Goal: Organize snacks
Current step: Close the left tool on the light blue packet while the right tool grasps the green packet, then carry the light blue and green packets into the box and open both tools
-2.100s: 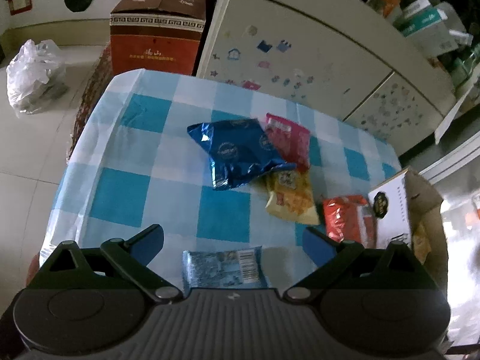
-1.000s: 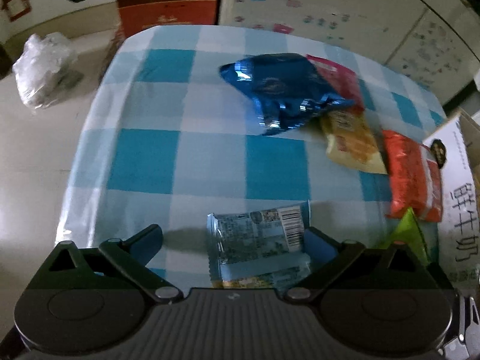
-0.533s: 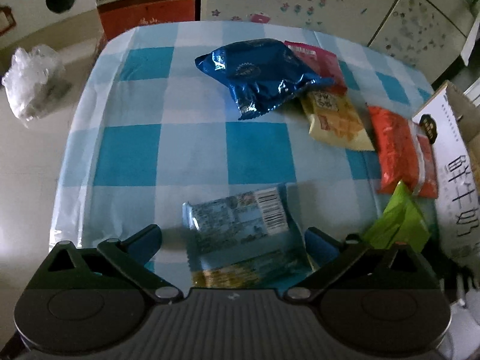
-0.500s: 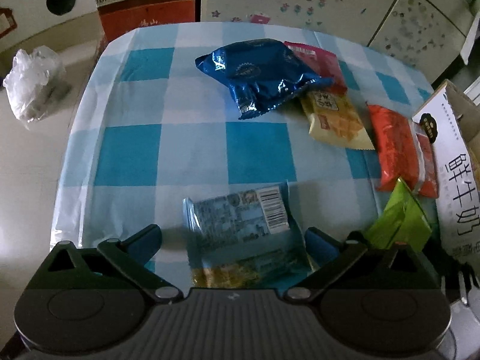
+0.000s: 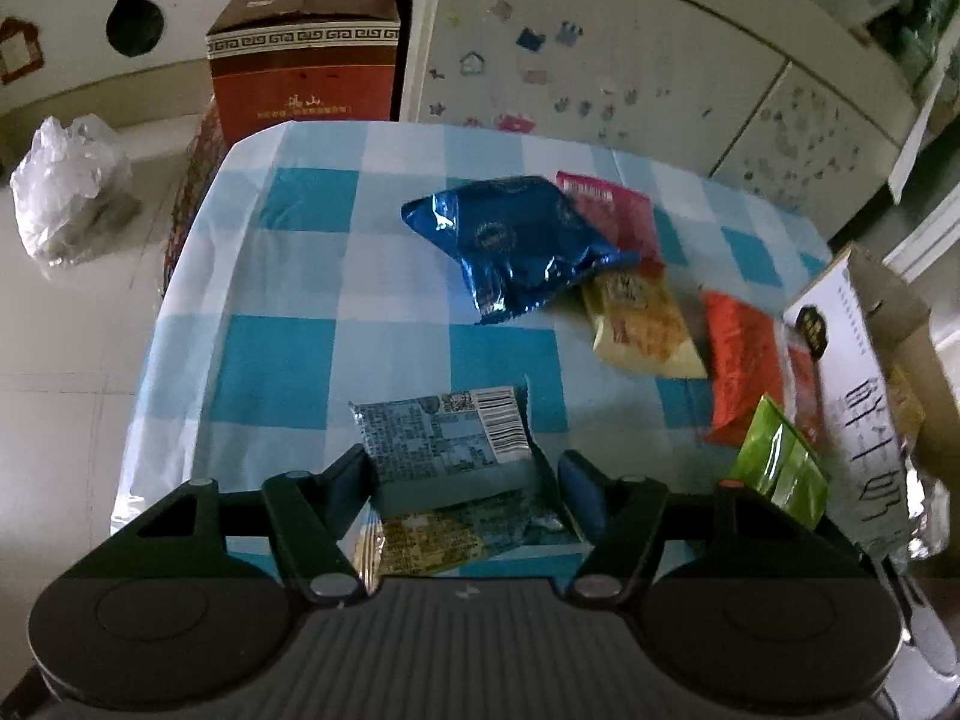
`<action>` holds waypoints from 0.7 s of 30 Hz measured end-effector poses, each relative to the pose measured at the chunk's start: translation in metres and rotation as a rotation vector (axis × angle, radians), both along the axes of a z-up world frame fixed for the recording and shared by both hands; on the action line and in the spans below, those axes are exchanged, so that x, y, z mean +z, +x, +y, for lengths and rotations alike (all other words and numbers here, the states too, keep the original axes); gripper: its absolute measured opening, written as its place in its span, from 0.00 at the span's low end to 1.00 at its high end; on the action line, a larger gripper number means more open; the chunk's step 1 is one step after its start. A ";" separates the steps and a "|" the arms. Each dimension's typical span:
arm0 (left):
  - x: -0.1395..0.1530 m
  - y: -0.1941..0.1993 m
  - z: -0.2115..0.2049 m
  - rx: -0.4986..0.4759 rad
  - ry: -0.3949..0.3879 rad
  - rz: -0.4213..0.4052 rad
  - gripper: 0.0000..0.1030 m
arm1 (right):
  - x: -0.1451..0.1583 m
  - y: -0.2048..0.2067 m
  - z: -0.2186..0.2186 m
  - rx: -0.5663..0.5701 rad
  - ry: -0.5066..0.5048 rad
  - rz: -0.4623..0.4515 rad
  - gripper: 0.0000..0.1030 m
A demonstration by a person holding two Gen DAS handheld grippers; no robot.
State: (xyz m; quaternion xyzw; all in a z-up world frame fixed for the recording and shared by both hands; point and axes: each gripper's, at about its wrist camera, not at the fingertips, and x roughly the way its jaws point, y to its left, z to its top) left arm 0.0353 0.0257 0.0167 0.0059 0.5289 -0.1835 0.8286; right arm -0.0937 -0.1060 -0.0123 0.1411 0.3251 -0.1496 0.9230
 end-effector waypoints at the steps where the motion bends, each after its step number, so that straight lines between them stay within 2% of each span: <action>1: 0.001 0.001 0.001 0.005 -0.011 0.005 0.70 | 0.002 -0.001 0.000 0.001 0.004 -0.004 0.75; 12: 0.020 -0.001 0.005 0.021 -0.019 -0.074 0.70 | 0.039 -0.003 -0.012 0.004 0.061 -0.030 0.75; 17: 0.029 -0.001 0.003 0.023 -0.033 -0.114 0.70 | 0.068 -0.003 -0.021 0.054 0.054 -0.069 0.75; 21: 0.037 -0.003 0.001 0.015 -0.054 -0.145 0.70 | 0.092 -0.003 -0.032 0.108 0.004 -0.094 0.75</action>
